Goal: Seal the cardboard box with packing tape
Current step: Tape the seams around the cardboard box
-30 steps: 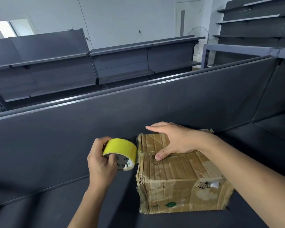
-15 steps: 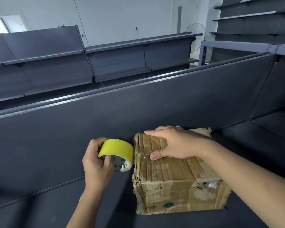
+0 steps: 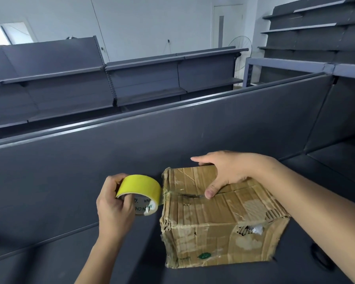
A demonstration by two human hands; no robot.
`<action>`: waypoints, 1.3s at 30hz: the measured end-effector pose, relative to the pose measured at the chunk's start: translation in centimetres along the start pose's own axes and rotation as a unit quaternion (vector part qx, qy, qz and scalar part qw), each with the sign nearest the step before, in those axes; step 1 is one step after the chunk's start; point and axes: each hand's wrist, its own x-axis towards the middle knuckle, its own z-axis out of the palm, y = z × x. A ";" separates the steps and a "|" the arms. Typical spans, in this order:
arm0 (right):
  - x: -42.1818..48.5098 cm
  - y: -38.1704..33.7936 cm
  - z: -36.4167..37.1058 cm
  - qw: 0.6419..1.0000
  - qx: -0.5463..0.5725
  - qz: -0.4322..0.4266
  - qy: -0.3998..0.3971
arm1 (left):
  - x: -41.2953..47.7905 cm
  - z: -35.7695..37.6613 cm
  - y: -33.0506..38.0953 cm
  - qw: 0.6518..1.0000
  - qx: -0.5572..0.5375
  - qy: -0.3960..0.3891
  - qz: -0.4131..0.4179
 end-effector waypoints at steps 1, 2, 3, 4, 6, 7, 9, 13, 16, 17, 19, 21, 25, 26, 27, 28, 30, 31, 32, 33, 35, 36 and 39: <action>0.2 0.3 0.3 1.000 -0.011 0.008 0.003 | -0.1 0.0 -0.1 1.000 0.002 0.000 -0.001; 0.3 0.5 0.6 1.000 -0.022 0.011 0.008 | -0.2 0.1 -0.1 1.000 0.003 0.000 -0.001; 0.4 0.6 0.8 0.999 -0.027 0.013 0.010 | -0.2 0.1 -0.1 1.000 0.003 -0.001 -0.001; 0.5 0.7 0.8 1.000 -0.021 0.012 0.010 | -0.3 0.2 -0.2 1.000 0.002 -0.004 -0.004; 0.3 0.7 0.7 1.000 0.010 0.001 0.011 | -0.4 0.2 -0.2 1.000 0.000 -0.007 -0.009; 0.3 0.4 0.8 1.000 0.018 -0.003 0.020 | -0.4 0.2 -0.2 1.000 -0.002 -0.005 -0.009; 0.4 -0.6 1.2 0.999 0.008 -0.004 0.043 | -0.5 0.3 -0.1 1.000 -0.007 -0.004 -0.009; 0.8 -2.5 2.2 0.998 -0.029 0.006 0.058 | -0.6 0.2 -0.2 0.999 -0.024 0.002 -0.030; 0.9 -2.6 2.0 0.998 -0.036 0.016 0.041 | -0.8 -0.3 0.1 0.997 -0.044 0.003 -0.055; 1.0 -2.8 1.8 0.998 -0.043 0.017 0.033 | -1.1 -0.4 0.1 0.996 -0.058 0.002 -0.072; 1.1 -3.5 0.8 0.997 -0.072 0.017 0.012 | -1.5 -0.4 -0.1 0.990 -0.088 0.004 -0.114; 1.2 -4.9 -0.1 0.998 -0.053 0.018 -0.002 | -1.8 -0.1 -0.1 0.984 -0.107 0.006 -0.145; 2.4 -8.2 1.4 0.996 0.043 0.053 0.058 | -3.0 0.9 -0.1 0.964 -0.153 0.007 -0.216; 2.8 -8.6 2.5 0.994 0.028 0.065 0.081 | -3.5 1.2 -0.1 0.956 -0.168 0.009 -0.239; 3.1 -8.9 3.5 0.992 0.015 0.073 0.104 | -3.9 1.4 0.0 0.947 -0.188 0.012 -0.260; 3.2 -9.0 4.3 0.989 0.011 0.079 0.121 | -4.3 1.7 0.1 0.937 -0.202 0.021 -0.285; 3.4 -8.9 4.8 0.986 0.013 0.087 0.141 | -5.2 2.2 0.1 0.912 -0.237 0.022 -0.335; 3.4 -8.9 4.8 0.985 0.017 0.086 0.148 | -5.7 2.5 0.1 0.895 -0.265 0.003 -0.358; 3.4 -9.0 4.7 0.984 0.021 0.082 0.159 | -6.2 2.7 0.4 0.875 -0.294 -0.036 -0.383; 3.4 -9.1 4.8 0.981 0.022 0.079 0.174 | -6.8 2.9 0.7 0.849 -0.329 -0.075 -0.408; 3.3 -9.4 4.9 0.977 0.027 0.073 0.198 | -7.6 2.9 1.4 0.787 -0.391 -0.113 -0.464; 3.2 -9.5 4.9 0.977 0.036 0.074 0.199 | -7.8 2.8 1.8 0.769 -0.406 -0.112 -0.481; 2.8 -9.8 4.6 0.977 0.070 0.074 0.188 | -7.5 2.5 2.6 0.756 -0.424 -0.105 -0.488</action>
